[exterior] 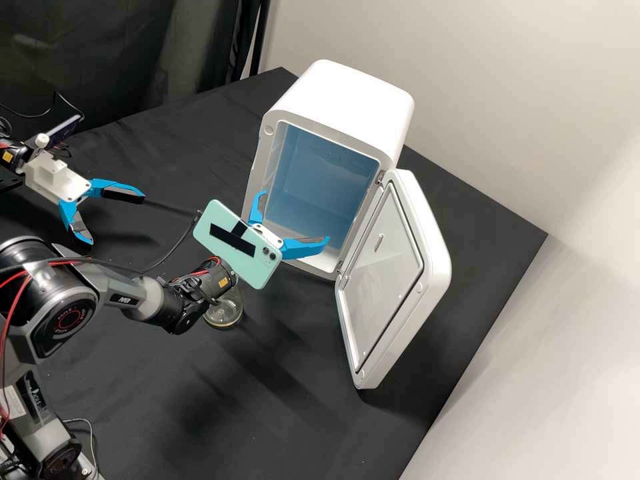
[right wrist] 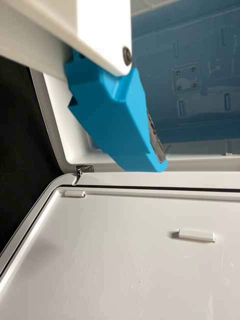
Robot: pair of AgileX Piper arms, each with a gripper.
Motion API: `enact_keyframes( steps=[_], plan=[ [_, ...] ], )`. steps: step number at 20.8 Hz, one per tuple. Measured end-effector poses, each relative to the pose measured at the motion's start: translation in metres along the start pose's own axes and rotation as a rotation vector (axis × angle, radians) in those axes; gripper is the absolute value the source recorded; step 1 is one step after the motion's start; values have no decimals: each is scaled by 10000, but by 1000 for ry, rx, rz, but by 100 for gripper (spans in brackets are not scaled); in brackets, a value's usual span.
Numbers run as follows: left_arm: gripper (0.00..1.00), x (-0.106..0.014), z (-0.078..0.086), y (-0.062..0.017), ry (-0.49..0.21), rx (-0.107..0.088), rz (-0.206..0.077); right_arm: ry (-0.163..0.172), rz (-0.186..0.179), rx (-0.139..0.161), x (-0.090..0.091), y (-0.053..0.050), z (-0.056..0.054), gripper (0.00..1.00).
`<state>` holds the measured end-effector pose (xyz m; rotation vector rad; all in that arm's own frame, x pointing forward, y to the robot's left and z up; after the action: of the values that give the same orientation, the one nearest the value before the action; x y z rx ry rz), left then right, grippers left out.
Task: Place the flask in the incubator
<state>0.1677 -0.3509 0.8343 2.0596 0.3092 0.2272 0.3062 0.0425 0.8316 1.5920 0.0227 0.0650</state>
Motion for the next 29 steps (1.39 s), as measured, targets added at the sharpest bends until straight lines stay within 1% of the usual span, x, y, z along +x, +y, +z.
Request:
enact_keyframes(
  steps=[2, 4, 6, 7, 11, 12, 13, 16, 17, 18, 20, 22, 23, 26, 29],
  plan=[
    [100, -7, -21, 4, 7, 1, 2, 0, 0, 0, 0, 0, 0, 100],
    [100, -13, -48, 11, 21, -4, 7, 0, 0, 0, 0, 0, 0, 100],
    [100, -20, -74, 17, 34, -20, 12, 1, 1, 0, 0, 1, -1, 100],
    [100, -21, -81, 19, 38, -22, 13, 1, 1, 0, 0, 1, -1, 100],
    [100, -22, -73, 15, 27, -19, 8, 1, 1, 2, 0, 1, -1, 100],
    [100, -22, -71, 15, 25, -18, 8, 3, 3, 1, -6, 8, 9, 100],
    [100, -22, -71, 15, 25, -18, 8, 7, 12, -3, -27, 21, 32, 100],
    [100, -22, -71, 15, 25, -20, 8, 19, 22, -18, -107, 40, 95, 100],
    [100, -22, -71, 15, 25, -20, 8, 21, 28, -19, -147, 53, 117, 100],
    [100, -22, -71, 15, 25, -20, 8, 24, 30, -12, -186, 60, 140, 100],
    [100, -26, -72, 24, 27, -19, 13, 21, 29, -13, -257, 65, 182, 100],
    [100, -38, -78, 37, 27, -21, 19, 28, 35, -21, -314, 70, 224, 100],
    [100, -44, -81, 37, 27, -24, 20, 28, 28, -15, -343, 60, 243, 100],
    [100, -60, -70, 25, 21, -35, 15, 36, 5, -22, -422, 20, 280, 100],
    [100, -63, -66, 34, 19, -32, 19, 36, -9, -29, -501, -1, 319, 100]
  ],
)
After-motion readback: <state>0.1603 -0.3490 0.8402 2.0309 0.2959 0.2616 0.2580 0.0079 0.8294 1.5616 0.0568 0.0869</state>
